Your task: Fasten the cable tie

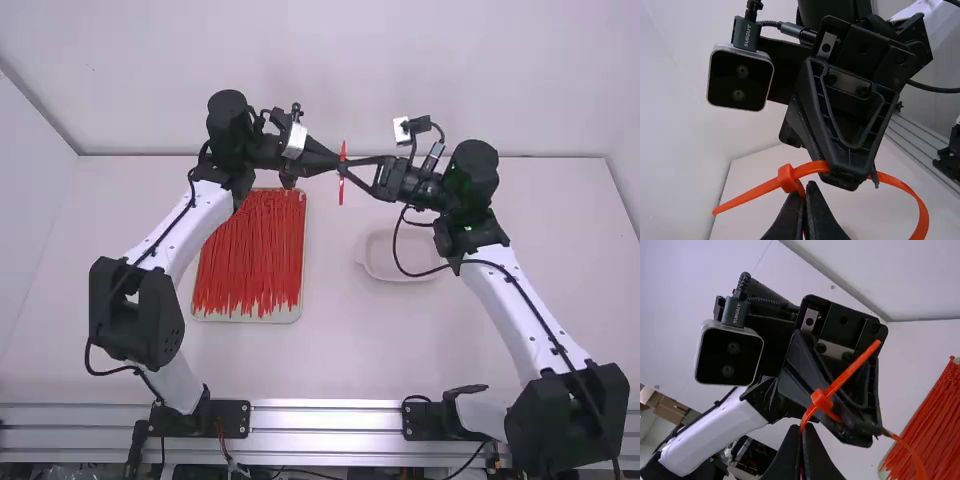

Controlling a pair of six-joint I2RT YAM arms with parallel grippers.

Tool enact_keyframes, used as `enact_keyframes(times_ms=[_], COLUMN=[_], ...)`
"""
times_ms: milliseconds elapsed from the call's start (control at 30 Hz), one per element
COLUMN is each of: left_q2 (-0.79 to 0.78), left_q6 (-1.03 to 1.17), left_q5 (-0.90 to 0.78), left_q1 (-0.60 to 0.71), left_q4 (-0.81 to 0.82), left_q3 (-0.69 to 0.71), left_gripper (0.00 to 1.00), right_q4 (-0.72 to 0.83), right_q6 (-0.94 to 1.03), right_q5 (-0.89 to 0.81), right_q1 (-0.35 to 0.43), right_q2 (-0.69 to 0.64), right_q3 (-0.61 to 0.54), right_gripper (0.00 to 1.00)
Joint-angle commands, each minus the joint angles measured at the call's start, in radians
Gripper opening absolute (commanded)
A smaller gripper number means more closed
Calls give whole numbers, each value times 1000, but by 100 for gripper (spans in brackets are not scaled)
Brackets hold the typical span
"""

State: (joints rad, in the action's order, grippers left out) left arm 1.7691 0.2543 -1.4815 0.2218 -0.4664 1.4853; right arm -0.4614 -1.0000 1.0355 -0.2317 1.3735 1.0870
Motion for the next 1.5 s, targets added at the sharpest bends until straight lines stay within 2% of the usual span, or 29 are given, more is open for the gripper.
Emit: enact_keyframes(times_ms=[0,200,233,300,467,667,1033,1467], left_q2=[-13,-14,-13,-13,-14,-13,-14,-14], left_q6=[5,4,3,-3,12,31,29,22], left_q5=[-85,-85,-85,-85,-85,-85,-85,-85], left_q1=[21,19,21,16,13,21,21,48], left_q4=[5,5,5,12,51,100,92,66], left_q3=[-5,-6,-6,-6,-6,-15,-72,-83], left_gripper=[2,2,2,2,2,2,2,2], right_q4=[-30,-26,-11,28,104,109,110,110], right_q6=[-14,-17,7,38,68,78,81,85], right_q5=[-97,-82,-70,-68,-44,-33,-26,-26], right_q1=[29,40,37,32,37,44,40,14], right_q2=[1,2,2,1,1,1,1,1], right_q3=[5,5,5,5,5,5,5,5], right_gripper=[0,2,11,20,32,33,34,29])
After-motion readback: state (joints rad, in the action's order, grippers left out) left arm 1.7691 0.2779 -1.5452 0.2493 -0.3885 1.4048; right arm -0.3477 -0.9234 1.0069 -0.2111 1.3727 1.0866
